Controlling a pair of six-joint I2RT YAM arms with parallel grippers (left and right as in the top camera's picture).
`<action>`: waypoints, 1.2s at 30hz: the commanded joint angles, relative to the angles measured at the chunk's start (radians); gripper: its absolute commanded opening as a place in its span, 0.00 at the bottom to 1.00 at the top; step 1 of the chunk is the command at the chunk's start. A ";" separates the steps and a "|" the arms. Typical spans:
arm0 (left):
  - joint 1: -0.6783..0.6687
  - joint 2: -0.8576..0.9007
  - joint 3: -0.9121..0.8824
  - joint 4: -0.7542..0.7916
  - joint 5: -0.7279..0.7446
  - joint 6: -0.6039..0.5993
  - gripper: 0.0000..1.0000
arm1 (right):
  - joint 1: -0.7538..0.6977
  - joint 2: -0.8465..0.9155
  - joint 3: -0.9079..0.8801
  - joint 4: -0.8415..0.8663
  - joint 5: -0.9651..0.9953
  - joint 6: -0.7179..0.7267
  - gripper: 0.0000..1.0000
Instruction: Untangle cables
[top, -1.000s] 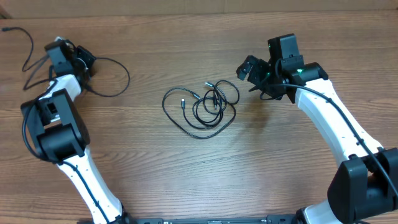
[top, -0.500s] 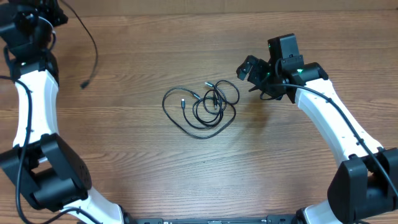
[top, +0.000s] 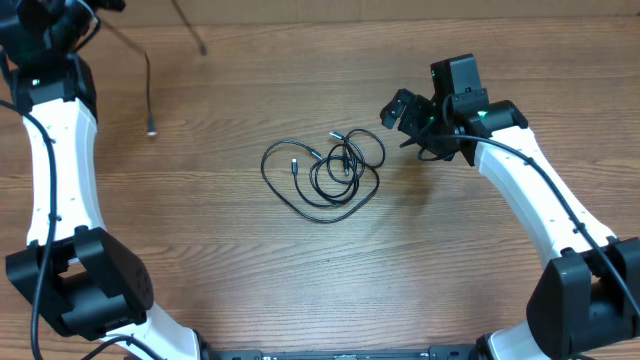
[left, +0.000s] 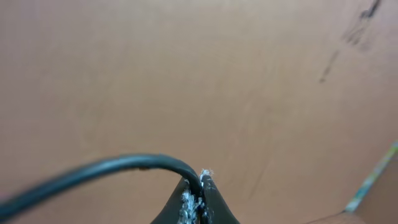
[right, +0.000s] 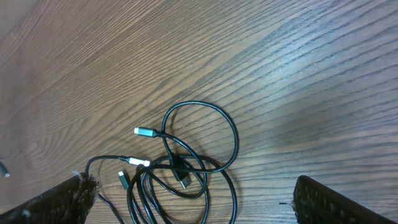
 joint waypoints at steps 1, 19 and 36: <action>-0.010 -0.010 0.022 0.010 -0.054 -0.142 0.04 | -0.002 0.000 -0.005 0.003 0.010 -0.005 1.00; -0.053 0.058 0.022 -0.019 -0.329 -0.268 0.04 | -0.002 0.000 -0.005 0.003 0.010 -0.005 1.00; 0.209 0.340 0.022 -0.103 -0.564 -0.219 0.04 | -0.002 0.000 -0.005 0.003 0.010 -0.005 1.00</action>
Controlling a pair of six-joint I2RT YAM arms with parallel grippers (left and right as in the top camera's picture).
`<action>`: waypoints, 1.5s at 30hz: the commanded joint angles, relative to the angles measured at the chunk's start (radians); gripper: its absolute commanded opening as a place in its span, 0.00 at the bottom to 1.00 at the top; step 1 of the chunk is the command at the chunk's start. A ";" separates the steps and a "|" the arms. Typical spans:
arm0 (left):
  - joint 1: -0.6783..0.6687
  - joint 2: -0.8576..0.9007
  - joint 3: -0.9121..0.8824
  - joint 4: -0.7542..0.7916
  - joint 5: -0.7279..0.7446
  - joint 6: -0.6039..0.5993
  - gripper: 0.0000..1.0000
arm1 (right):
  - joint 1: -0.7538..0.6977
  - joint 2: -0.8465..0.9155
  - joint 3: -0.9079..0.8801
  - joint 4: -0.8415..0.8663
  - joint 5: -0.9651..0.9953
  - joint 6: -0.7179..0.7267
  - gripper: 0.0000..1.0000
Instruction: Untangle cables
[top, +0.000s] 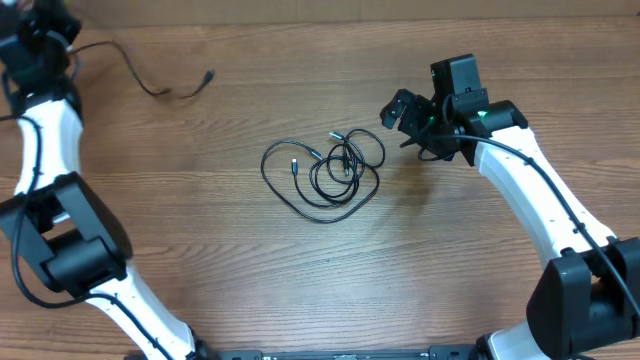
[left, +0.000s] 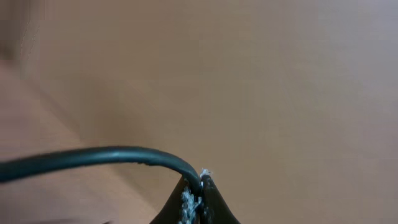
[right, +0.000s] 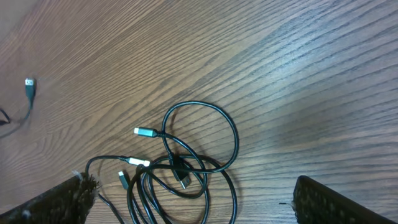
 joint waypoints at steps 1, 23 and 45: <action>0.057 0.056 0.021 -0.023 -0.071 0.087 0.04 | -0.002 0.000 -0.005 0.002 0.010 -0.005 1.00; 0.122 0.078 0.020 -0.438 -0.077 0.483 1.00 | -0.002 0.000 -0.005 0.002 0.010 -0.005 1.00; 0.230 0.080 -0.008 -0.792 -0.243 0.356 1.00 | -0.002 0.000 -0.005 0.002 0.010 -0.005 1.00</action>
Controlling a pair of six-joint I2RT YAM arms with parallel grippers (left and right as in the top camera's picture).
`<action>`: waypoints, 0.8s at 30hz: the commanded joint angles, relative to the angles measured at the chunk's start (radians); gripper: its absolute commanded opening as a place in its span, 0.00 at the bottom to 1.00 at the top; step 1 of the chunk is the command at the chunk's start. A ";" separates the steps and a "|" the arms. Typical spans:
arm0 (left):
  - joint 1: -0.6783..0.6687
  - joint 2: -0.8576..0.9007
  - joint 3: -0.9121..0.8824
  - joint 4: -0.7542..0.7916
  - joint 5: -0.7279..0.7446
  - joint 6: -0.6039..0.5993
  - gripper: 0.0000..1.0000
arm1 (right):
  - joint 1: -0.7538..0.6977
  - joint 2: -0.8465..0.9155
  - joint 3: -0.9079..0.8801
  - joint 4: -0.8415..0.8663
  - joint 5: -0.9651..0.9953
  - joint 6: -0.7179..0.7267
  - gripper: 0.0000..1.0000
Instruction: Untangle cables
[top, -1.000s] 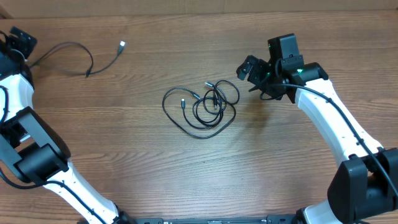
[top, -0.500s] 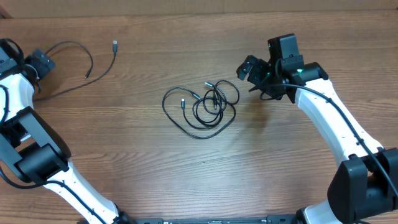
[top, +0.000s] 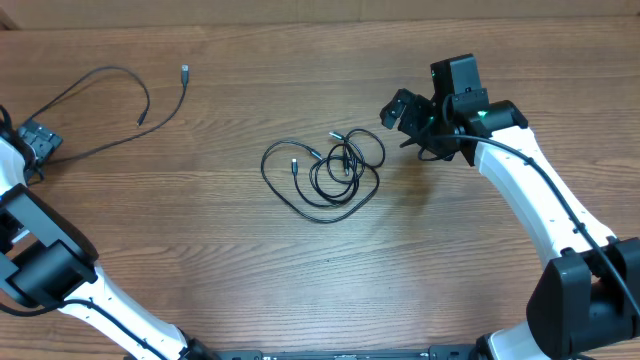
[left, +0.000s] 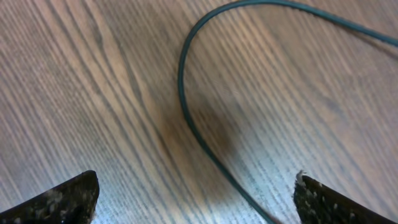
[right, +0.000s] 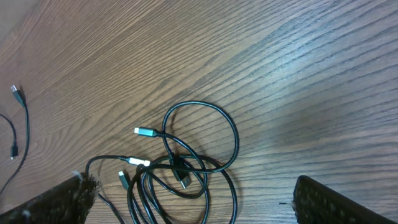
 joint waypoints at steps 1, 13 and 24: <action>-0.015 0.011 -0.018 0.035 0.093 -0.021 1.00 | -0.002 0.000 -0.005 0.002 0.010 -0.005 1.00; -0.014 0.117 -0.024 0.074 0.089 -0.026 0.99 | -0.002 0.000 -0.005 0.003 0.010 -0.005 1.00; -0.017 0.122 -0.024 0.208 0.148 -0.024 0.45 | -0.002 0.000 -0.005 0.002 0.010 -0.005 1.00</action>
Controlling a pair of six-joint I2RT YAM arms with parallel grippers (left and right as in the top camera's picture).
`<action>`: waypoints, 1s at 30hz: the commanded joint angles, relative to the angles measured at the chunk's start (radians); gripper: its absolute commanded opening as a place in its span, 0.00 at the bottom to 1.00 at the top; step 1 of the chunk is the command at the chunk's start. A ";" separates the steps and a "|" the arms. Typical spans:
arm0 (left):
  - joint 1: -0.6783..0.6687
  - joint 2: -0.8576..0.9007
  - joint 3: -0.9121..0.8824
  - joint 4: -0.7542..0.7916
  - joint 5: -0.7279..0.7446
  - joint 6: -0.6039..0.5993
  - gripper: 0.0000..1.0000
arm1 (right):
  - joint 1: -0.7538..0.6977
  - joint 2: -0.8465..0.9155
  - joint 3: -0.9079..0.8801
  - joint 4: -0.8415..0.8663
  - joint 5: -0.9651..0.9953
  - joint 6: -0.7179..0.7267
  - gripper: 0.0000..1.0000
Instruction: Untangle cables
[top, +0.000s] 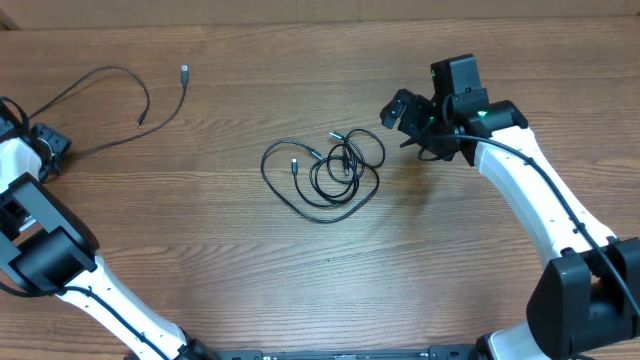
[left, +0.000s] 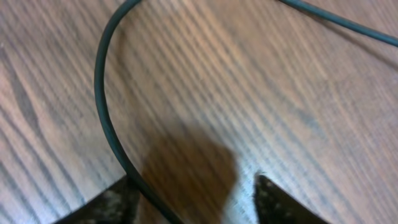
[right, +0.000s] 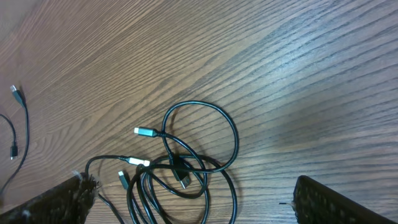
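A tangle of thin black cables with silver plug ends lies at mid-table; it also fills the lower left of the right wrist view as the tangle. One separated black cable lies spread across the far left. My left gripper sits low over that cable's near part at the table's left edge. In the left wrist view the cable runs between the fingers, close to the left one, and the left gripper is open with a moderate gap. My right gripper hangs open just right of the tangle, empty.
Bare brown wood-grain table surrounds the cables. The separated cable's two plug ends rest near the far left edge. The white arm links reach in from the near corners.
My left gripper's fingers stand closer together than before, still apart, and the cable now lies by the left finger. The right gripper and the tangle are unchanged.
At first my left gripper was shut on a black cable, held high at the far left. It still held it a moment later, farther left. Then it stood open low over the table with the cable laid out there, and it remains over it.
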 joint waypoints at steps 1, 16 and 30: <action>0.003 0.022 -0.012 0.052 0.078 -0.006 0.41 | -0.002 0.000 -0.005 0.002 0.010 -0.005 1.00; -0.033 0.042 0.004 0.303 0.204 0.039 0.04 | -0.002 0.000 -0.005 0.002 0.010 -0.005 1.00; -0.098 0.072 0.214 0.307 0.036 0.237 0.08 | -0.002 0.000 -0.005 0.002 0.010 -0.005 1.00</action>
